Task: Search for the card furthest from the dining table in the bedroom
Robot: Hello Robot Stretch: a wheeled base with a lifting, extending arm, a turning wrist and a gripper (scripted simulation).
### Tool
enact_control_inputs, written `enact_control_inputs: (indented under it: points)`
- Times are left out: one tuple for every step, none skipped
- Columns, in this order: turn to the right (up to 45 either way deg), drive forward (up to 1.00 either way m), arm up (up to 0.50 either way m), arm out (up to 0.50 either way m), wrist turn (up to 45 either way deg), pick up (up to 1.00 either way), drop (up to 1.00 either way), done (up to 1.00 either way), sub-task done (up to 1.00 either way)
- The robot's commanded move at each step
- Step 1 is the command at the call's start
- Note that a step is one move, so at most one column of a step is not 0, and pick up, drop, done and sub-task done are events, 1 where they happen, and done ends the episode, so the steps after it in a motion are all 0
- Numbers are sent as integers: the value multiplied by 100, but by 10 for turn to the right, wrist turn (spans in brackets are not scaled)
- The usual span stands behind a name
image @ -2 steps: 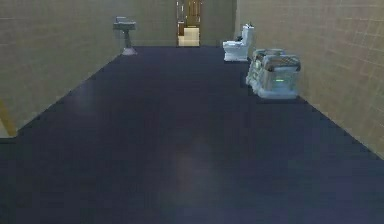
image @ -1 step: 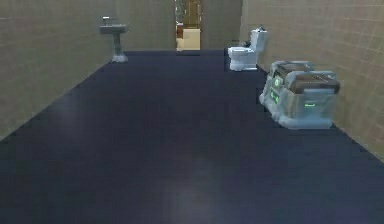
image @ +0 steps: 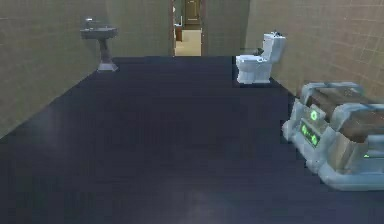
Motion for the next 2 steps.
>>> enact_control_inputs:
  points:
    - [0, 100, 0, 0, 0, 0, 0, 0, 0]
    - [0, 100, 0, 0, 0, 0, 0, 0, 0]
